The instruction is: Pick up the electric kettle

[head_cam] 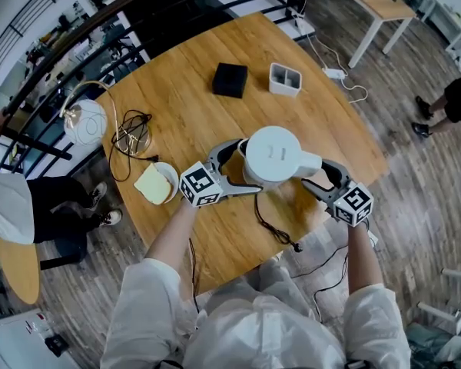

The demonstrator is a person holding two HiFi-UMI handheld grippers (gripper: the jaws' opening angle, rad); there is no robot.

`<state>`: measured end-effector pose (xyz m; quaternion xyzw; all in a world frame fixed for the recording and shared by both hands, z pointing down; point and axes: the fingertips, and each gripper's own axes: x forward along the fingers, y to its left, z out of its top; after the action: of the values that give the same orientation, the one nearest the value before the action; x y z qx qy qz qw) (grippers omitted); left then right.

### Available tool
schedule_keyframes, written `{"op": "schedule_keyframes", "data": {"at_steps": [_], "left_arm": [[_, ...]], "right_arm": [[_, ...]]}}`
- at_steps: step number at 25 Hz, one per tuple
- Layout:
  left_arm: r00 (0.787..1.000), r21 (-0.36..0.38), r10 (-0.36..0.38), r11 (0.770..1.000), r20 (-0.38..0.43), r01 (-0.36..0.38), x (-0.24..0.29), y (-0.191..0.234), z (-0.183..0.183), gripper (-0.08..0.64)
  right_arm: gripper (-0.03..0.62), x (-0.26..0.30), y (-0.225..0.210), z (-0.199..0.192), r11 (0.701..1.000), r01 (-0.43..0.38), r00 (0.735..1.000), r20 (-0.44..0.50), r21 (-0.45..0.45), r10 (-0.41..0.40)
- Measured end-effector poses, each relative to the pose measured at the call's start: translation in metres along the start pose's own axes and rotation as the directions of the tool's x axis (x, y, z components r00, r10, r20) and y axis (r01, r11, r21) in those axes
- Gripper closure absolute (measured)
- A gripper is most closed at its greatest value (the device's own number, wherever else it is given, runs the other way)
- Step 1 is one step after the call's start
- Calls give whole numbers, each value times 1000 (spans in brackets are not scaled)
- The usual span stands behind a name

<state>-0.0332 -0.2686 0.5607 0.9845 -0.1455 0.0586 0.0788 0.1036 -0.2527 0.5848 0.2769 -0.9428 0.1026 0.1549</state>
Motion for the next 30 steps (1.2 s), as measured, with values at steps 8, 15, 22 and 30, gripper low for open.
{"op": "schedule_keyframes", "data": {"at_steps": [8,15,22,30], "left_arm": [[995,25,-94,995,-34,95,10,-7,1,-26],[993,46,-116,992,-37,117,15,-4,4,-26],[987,84,-146,985,-68,152,21,-9,3,-26],[987,100,-151,983,-59,156,27,-5,3,-26]], "right_arm": [[305,5,-5,3,1000,-17,1000,2,-14,17],[305,13,-7,6,999,-24,1000,-3,-35,24],[305,16,-9,10,999,-19,1000,6,-46,20],[305,21,-11,9,998,-18,1000,-5,-56,18]]}}
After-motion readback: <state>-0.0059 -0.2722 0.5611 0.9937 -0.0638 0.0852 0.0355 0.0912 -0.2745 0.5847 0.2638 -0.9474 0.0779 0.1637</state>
